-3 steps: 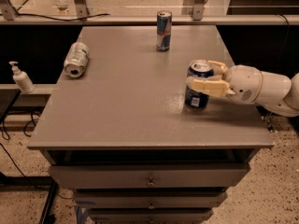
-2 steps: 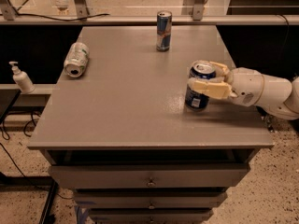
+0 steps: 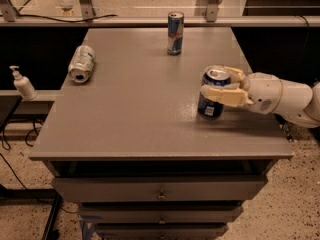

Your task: Place pepsi can upright

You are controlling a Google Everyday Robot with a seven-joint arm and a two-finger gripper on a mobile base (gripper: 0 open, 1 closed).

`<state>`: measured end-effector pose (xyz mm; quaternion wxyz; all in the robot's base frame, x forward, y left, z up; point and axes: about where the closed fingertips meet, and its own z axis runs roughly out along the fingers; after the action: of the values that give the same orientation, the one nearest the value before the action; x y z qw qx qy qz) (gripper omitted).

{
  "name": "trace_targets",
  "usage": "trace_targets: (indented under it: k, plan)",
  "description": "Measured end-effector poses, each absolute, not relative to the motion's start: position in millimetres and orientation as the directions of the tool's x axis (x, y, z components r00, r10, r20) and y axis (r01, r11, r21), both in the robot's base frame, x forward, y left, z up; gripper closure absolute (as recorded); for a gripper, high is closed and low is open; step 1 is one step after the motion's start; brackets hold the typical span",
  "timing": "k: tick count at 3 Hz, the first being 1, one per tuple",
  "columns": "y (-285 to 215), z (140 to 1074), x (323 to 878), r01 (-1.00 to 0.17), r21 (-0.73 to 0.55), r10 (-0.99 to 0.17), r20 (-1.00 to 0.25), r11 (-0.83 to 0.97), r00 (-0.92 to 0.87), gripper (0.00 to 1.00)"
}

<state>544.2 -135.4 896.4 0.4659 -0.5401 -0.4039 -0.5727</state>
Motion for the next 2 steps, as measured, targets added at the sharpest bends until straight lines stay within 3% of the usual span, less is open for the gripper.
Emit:
trace_targets:
  k: [1, 2]
  plan:
    - [-135.4, 896.4, 544.2, 0.970, -0.041, -0.098, 0.995, -0.239, 0.018, 0.16]
    - [-135.3, 898.3, 540.6, 0.977, -0.028, -0.112, 0.994, -0.213, 0.004, 0.00]
